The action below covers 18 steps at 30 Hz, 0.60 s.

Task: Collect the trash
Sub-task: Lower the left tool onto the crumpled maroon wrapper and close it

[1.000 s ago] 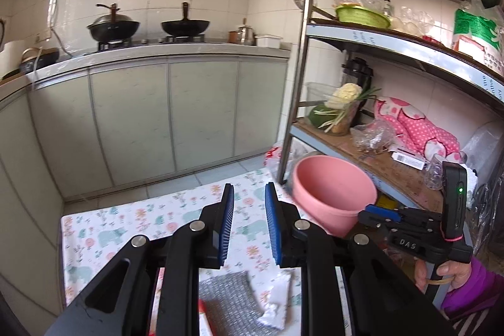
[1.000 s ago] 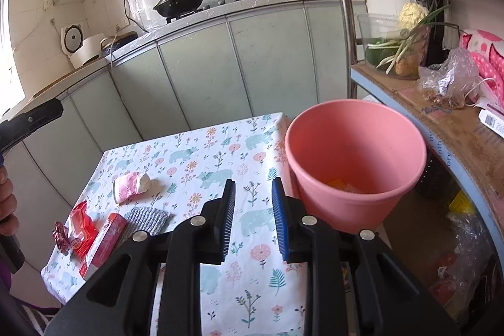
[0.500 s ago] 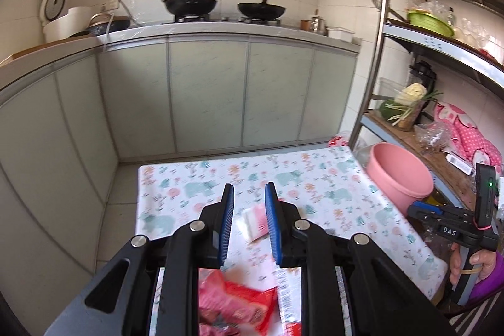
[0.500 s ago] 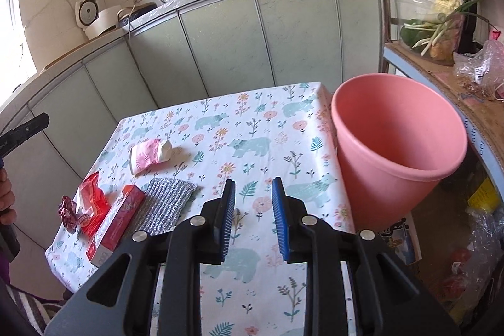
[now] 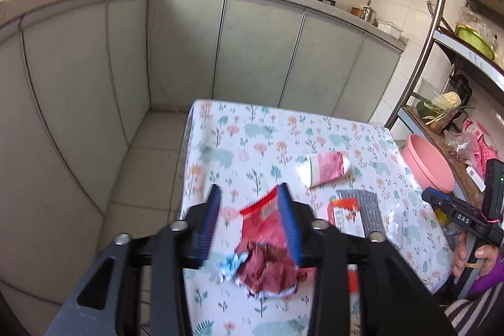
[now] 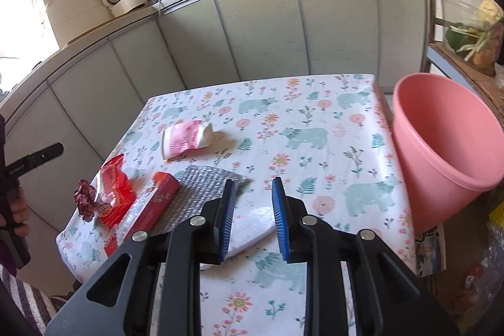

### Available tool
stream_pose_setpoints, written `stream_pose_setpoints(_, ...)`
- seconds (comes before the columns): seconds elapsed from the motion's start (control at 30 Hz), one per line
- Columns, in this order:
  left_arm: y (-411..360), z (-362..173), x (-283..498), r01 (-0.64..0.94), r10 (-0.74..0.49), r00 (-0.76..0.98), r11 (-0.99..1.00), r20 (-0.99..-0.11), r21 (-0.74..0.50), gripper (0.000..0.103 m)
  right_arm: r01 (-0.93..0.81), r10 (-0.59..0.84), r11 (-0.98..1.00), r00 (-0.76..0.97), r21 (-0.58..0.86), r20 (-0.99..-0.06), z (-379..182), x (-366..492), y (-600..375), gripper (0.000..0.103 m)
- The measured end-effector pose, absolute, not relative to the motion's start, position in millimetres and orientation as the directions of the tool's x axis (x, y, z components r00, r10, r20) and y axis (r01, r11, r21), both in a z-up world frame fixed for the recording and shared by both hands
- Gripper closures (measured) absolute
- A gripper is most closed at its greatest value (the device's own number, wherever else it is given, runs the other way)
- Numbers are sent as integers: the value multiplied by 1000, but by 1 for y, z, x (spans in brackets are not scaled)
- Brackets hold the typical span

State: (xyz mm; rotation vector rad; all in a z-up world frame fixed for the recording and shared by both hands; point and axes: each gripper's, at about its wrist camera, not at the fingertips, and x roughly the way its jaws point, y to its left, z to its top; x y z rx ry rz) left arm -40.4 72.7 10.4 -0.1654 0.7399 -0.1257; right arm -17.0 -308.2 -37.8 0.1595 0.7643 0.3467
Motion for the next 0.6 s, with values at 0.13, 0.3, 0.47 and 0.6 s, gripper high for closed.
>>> stream_pose_setpoints(0.13, 75, -8, -47, 33, -197, 694, 969, -693, -243, 64, -325, 404, 913, 647, 246, -646, -32, -14, -284, 79)
stream_pose_setpoints(0.3, 63, -24, -56, 66, -220, 661, 970, -717, -236, 64, -436, 456, 876, 614, 204, -645, -24, -16, -250, 79)
stream_pose_setpoints(0.47, 73, -31, -70, 54, -178, 664, 980, -726, -190, 64, -513, 485, 841, 575, 171, -659, -23, -18, -223, 79)
stream_pose_setpoints(0.6, 82, -37, -80, 65, -217, 639, 971, -738, -230, 64, -573, 529, 799, 526, 181, -666, -23, -19, -203, 79)
